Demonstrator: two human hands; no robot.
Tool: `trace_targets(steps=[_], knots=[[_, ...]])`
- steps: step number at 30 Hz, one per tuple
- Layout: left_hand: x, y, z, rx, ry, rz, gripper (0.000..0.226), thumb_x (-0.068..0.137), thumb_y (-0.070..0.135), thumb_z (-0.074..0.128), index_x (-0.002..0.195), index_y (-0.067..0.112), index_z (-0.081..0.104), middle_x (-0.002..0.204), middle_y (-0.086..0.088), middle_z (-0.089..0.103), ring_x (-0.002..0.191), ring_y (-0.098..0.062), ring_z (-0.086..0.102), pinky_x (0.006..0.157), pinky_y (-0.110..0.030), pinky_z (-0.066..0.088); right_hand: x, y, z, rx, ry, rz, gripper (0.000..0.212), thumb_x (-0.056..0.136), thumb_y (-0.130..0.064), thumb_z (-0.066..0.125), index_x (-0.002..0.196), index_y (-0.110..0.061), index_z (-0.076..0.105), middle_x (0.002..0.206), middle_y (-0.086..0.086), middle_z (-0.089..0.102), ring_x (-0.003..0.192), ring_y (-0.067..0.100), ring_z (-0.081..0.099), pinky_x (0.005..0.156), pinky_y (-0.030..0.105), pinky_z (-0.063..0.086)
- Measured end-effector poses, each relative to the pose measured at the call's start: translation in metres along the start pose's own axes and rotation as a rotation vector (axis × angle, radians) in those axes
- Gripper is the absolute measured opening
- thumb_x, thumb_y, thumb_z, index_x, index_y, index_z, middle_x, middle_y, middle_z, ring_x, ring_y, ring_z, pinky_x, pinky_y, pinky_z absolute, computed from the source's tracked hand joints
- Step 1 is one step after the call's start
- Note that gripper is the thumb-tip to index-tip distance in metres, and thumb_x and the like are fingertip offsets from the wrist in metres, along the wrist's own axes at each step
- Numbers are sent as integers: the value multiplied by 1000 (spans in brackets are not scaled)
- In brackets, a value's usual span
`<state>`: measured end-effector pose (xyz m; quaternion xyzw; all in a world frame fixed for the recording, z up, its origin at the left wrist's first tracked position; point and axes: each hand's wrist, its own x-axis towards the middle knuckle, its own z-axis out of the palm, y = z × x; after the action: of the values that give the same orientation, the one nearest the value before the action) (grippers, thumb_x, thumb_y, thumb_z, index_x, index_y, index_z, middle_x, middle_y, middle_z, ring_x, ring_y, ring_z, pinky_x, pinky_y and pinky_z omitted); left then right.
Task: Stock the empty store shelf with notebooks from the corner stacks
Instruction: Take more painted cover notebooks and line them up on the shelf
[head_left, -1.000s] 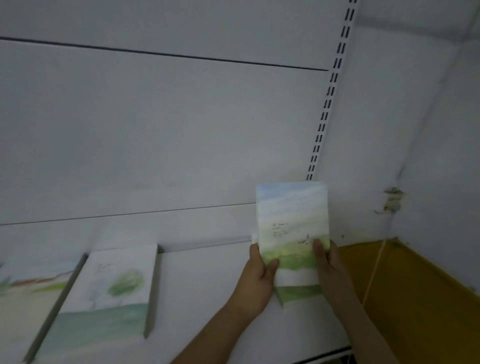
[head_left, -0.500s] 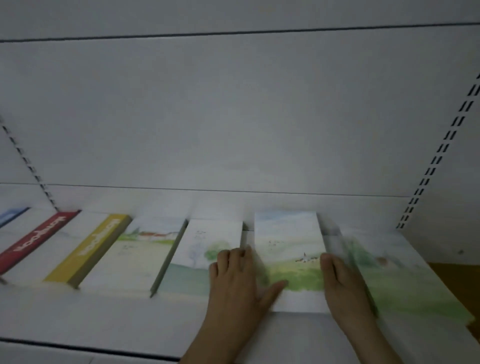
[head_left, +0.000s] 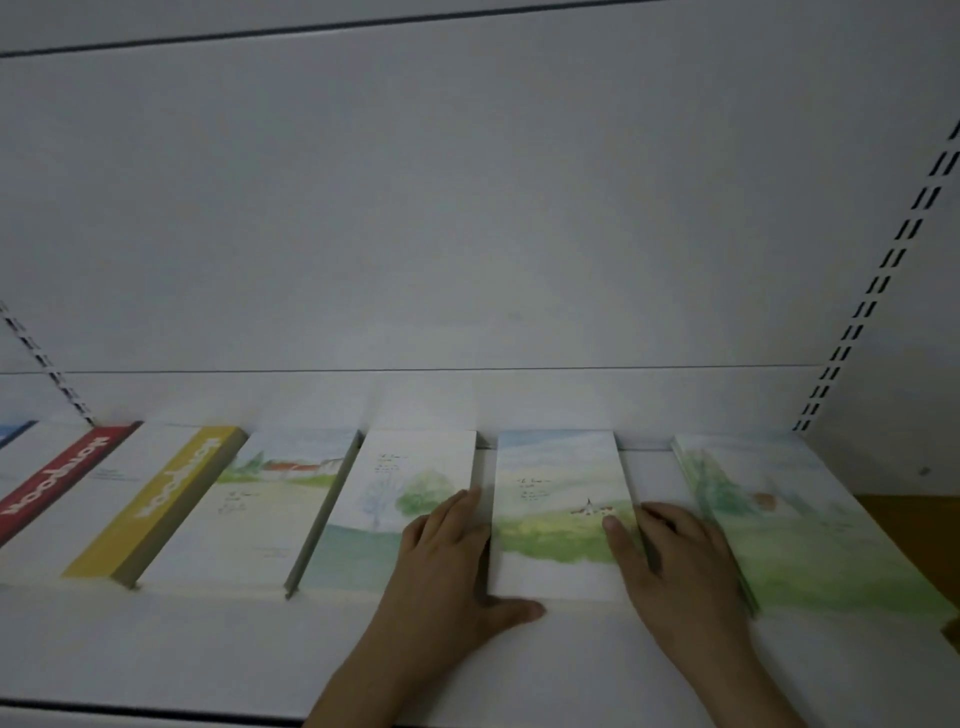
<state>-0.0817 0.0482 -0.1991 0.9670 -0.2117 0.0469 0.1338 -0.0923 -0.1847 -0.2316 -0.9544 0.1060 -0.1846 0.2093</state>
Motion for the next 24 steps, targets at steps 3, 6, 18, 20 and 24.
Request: trace_targets(steps=[3, 6, 18, 20, 24], knots=[[-1, -2, 6, 21, 42, 46, 93, 71, 84, 40, 149, 35, 31, 161, 5, 16, 149, -16, 9, 116, -27, 5, 2, 2, -2, 72, -30, -2, 79, 80, -76, 18, 105, -23, 72, 115, -5, 64, 110, 22, 54, 98, 30, 36], [-5, -3, 12, 28, 84, 63, 87, 75, 80, 44, 145, 29, 41, 156, 4, 32, 144, -19, 27, 114, -24, 12, 1, 0, -6, 67, -86, -9, 86, 74, -81, 15, 116, -26, 67, 125, -8, 58, 119, 18, 49, 102, 30, 34], [-5, 4, 4, -17, 157, 113, 100, 79, 76, 47, 150, 8, 31, 155, -11, 33, 143, -28, 31, 115, -43, 28, -8, -10, -36, 449, -56, 13, 68, 88, -64, 39, 138, -18, 50, 142, -12, 43, 131, 7, 40, 112, 27, 33], [-4, 26, -10, -218, 218, 183, 74, 85, 64, 52, 145, 22, 42, 150, 6, 40, 139, -12, 36, 113, -28, 32, -4, 4, -54, 435, 155, -22, 47, 92, -47, 46, 127, -18, 60, 131, -12, 54, 120, 3, 49, 104, 24, 40], [2, 98, -12, -527, 191, 275, 33, 95, 26, 56, 126, 38, 57, 120, 24, 58, 103, 7, 59, 75, -3, 44, 20, 63, -86, 230, 358, 129, 28, 96, -27, 54, 119, -15, 63, 119, 0, 60, 107, 18, 58, 88, 27, 46]])
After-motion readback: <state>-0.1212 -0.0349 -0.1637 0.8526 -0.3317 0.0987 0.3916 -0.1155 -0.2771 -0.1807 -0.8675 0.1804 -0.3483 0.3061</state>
